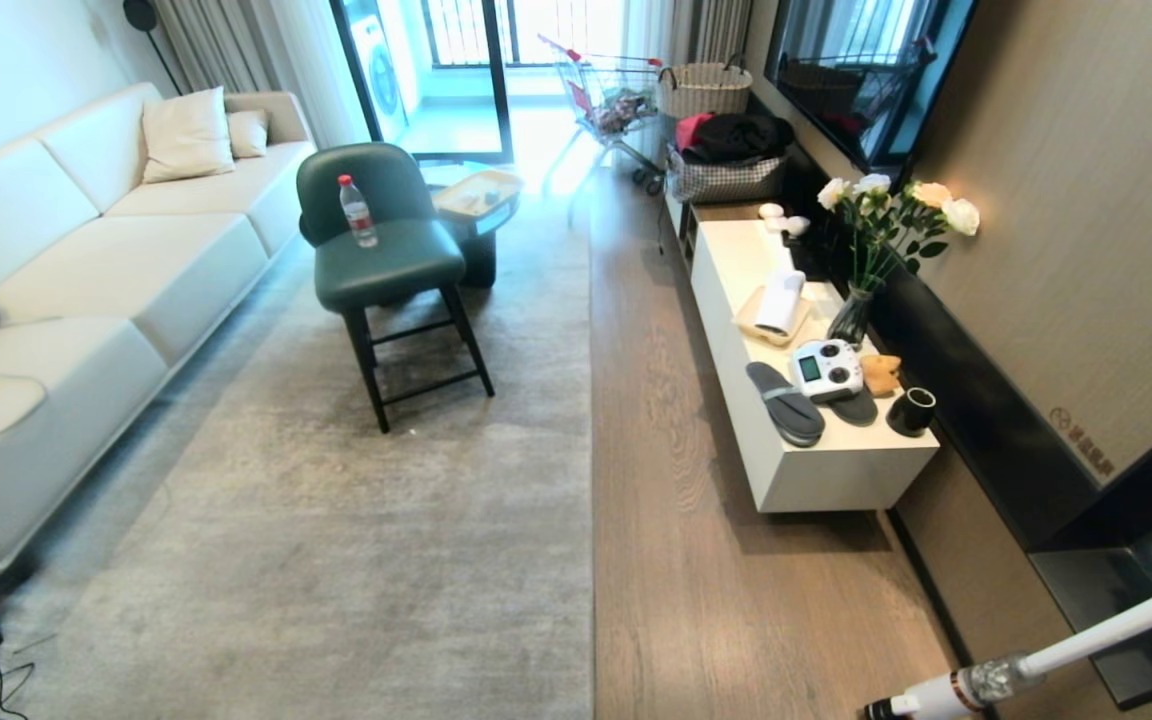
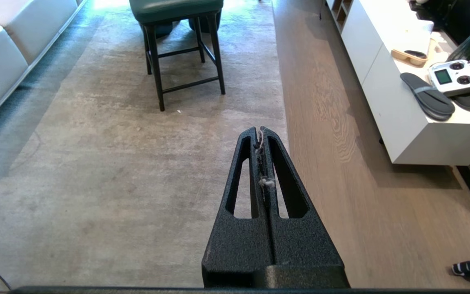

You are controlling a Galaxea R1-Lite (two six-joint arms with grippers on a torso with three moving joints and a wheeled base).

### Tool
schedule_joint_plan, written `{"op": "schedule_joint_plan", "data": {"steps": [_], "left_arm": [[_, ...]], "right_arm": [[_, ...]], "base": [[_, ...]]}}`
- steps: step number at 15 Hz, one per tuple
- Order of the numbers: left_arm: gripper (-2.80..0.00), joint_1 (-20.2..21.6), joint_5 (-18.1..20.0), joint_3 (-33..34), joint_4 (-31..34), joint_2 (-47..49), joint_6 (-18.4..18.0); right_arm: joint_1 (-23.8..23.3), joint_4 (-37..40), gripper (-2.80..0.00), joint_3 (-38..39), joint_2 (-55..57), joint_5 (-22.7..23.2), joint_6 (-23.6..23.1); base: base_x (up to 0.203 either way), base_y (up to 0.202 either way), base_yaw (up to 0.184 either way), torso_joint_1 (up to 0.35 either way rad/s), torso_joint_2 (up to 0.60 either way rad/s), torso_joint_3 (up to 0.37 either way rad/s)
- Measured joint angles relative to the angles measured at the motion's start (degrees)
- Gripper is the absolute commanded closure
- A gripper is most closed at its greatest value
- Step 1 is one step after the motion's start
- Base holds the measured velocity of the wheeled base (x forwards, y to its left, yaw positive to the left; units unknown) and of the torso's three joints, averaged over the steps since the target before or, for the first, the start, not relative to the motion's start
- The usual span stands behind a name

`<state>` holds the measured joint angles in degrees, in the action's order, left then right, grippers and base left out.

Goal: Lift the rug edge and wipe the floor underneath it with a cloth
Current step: Lift up the carpet

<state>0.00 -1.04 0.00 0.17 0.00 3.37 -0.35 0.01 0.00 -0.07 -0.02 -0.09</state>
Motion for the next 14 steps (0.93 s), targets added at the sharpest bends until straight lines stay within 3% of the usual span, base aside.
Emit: {"op": "schedule_joint_plan", "data": {"steps": [14], "left_arm": [[0.00,0.00,0.04,0.00,0.01,0.00,0.05]], "right_arm": [[0.00,0.02,0.00,0.00,0.07,-0.08,0.36]], "base": [[0.000,0.000,0.000,-0.094,0.22,0.122]]}}
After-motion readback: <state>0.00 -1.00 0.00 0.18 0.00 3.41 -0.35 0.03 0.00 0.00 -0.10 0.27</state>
